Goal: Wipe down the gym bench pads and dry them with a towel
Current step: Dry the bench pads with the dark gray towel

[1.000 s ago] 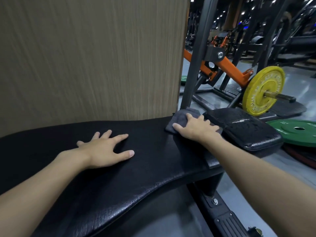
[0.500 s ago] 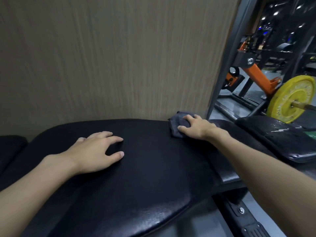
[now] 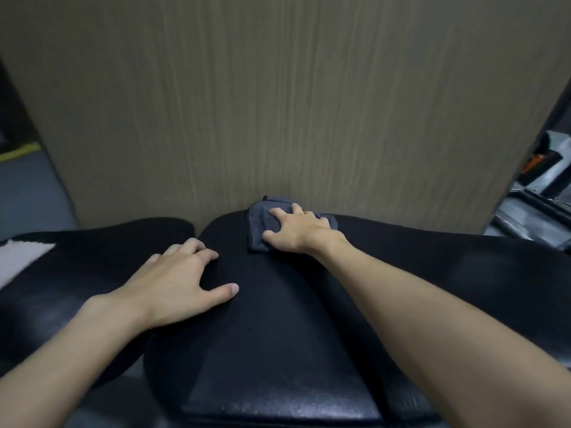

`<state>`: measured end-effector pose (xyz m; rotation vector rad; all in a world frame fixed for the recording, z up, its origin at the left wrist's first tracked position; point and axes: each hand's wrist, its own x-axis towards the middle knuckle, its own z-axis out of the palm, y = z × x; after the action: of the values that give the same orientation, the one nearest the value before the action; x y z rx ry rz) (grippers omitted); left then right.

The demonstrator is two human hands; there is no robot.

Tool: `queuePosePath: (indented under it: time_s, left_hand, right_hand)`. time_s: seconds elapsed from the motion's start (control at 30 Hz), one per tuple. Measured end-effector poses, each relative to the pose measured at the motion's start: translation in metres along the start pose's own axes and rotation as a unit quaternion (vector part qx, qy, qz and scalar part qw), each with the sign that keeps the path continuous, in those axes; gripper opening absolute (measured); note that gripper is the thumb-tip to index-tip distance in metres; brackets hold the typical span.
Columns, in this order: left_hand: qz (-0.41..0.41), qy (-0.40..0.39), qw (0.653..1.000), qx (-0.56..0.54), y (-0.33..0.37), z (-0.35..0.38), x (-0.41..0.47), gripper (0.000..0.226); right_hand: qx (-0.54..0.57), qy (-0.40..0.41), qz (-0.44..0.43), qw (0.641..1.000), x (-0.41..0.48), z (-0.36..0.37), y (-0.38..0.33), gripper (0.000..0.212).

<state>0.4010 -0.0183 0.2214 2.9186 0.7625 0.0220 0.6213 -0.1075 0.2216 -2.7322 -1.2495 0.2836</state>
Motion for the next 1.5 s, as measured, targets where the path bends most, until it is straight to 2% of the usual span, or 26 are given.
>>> queuePosePath:
  time_s: [0.27, 0.37, 0.5, 0.67, 0.8, 1.27, 1.37, 1.5]
  left_hand:
    - [-0.045, -0.002, 0.994, -0.104, -0.012, 0.003, -0.031, 0.103]
    - [-0.044, 0.006, 0.991, -0.125, -0.001, 0.002, -0.04, 0.107]
    - [-0.017, 0.001, 0.994, -0.107, 0.028, 0.002, -0.042, 0.103]
    - [-0.002, -0.021, 0.997, -0.073, 0.069, 0.011, -0.032, 0.106]
    - [0.018, -0.062, 0.997, -0.042, 0.112, 0.016, -0.018, 0.094]
    - [0.191, -0.114, 0.975, -0.011, 0.335, 0.041, 0.02, 0.069]
    - [0.195, -0.128, 0.973, -0.001, 0.364, 0.047, 0.022, 0.065]
    - [0.182, -0.133, 0.974, 0.0, 0.368, 0.048, 0.027, 0.063]
  right_hand:
    - [-0.033, -0.014, -0.105, 0.994, -0.018, 0.015, -0.061, 0.069]
    - [-0.025, -0.017, -0.155, 0.988, -0.04, 0.018, -0.058, 0.066]
    - [-0.014, -0.001, -0.158, 0.987, -0.071, 0.016, -0.024, 0.064]
    - [-0.007, 0.009, -0.12, 0.993, -0.1, 0.008, 0.038, 0.063]
    - [-0.004, 0.021, -0.074, 0.997, -0.124, -0.003, 0.1, 0.062]
    - [0.014, 0.071, 0.123, 0.99, -0.218, -0.031, 0.319, 0.063]
    - [0.018, 0.084, 0.156, 0.984, -0.235, -0.034, 0.355, 0.063]
    - [0.032, 0.102, 0.2, 0.974, -0.256, -0.034, 0.382, 0.062]
